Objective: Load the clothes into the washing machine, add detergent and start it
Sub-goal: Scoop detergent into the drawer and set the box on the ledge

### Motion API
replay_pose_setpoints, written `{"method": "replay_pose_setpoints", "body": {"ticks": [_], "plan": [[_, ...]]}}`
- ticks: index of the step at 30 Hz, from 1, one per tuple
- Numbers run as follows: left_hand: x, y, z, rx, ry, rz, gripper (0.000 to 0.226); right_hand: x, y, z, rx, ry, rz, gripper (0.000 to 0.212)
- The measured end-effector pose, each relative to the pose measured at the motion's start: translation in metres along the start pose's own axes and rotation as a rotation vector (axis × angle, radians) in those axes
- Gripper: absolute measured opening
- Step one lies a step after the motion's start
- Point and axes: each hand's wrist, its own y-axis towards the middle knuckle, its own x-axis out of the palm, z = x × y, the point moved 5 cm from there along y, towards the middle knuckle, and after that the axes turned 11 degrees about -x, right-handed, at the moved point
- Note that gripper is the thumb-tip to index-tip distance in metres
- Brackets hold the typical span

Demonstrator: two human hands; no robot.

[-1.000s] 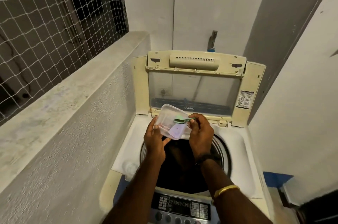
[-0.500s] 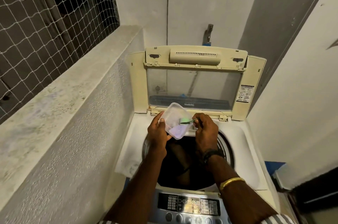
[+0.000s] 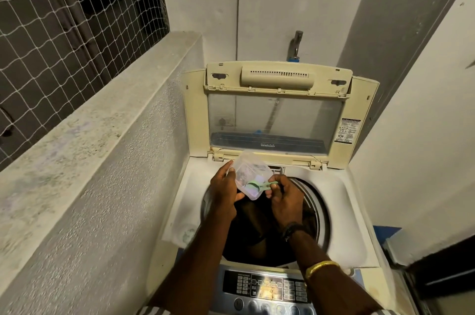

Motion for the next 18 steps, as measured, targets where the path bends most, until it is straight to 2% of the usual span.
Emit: {"method": "replay_pose_setpoints", "body": {"ticks": [4, 10, 13, 18], "plan": [[-0.003, 0.002, -0.003, -0.027, 0.031, 0.015, 0.033, 0.007, -0.006, 0.014, 0.147, 0.061, -0.010, 0.023], [-0.006, 0.003, -0.007, -0.044, 0.025, -0.009, 0.032, 0.009, -0.009, 0.025, 0.394, 0.310, 0.112, 0.023], [-0.009, 0.003, -0.008, -0.054, -0.006, 0.044, 0.034, 0.012, -0.007, 0.030, 0.462, 0.412, 0.142, 0.018], [-0.008, 0.002, -0.008, -0.072, -0.041, 0.031, 0.036, 0.015, -0.001, 0.027, 0.523, 0.513, 0.187, 0.015]]}}
